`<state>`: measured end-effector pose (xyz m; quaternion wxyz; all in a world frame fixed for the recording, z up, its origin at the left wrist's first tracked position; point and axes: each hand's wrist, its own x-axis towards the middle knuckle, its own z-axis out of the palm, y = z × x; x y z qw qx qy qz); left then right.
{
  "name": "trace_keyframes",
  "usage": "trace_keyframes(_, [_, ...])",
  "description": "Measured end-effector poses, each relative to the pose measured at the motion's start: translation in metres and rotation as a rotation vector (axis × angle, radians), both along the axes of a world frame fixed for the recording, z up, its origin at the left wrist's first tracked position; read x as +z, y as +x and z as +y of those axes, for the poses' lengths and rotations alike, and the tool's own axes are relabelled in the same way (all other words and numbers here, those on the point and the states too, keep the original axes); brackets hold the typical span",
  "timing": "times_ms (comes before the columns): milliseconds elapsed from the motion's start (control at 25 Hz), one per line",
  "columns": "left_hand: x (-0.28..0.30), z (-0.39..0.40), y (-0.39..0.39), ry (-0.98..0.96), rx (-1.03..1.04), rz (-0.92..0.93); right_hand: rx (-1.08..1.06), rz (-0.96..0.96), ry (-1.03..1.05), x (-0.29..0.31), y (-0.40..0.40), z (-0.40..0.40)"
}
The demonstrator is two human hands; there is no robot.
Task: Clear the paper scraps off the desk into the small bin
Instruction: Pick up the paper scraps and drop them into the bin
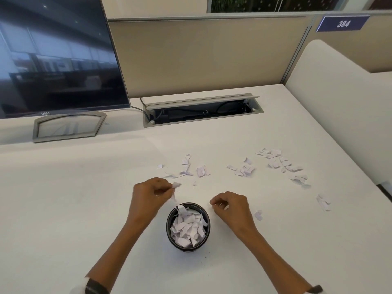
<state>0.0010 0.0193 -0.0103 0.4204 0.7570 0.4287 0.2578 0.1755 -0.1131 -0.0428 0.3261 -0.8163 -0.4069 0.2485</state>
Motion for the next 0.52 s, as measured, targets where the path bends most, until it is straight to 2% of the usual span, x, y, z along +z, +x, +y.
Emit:
trace_keyframes(80, [0.023, -0.013, -0.01, -0.022, -0.023, -0.141, -0.059, 0.142, 0.165, 0.019, -0.004, -0.009])
trace_keyframes(200, [0.042, -0.037, -0.019, 0.015, -0.154, -0.095, 0.007, 0.258, 0.308, 0.049, -0.02, -0.019])
trace_keyframes(400, [0.053, -0.05, -0.016, -0.011, -0.276, 0.119, 0.21, 0.245, 0.226, 0.066, -0.029, -0.01])
trace_keyframes(520, [0.057, -0.033, -0.019, -0.06, -0.335, 0.077, 0.056, 0.255, 0.272, 0.06, 0.002, 0.011])
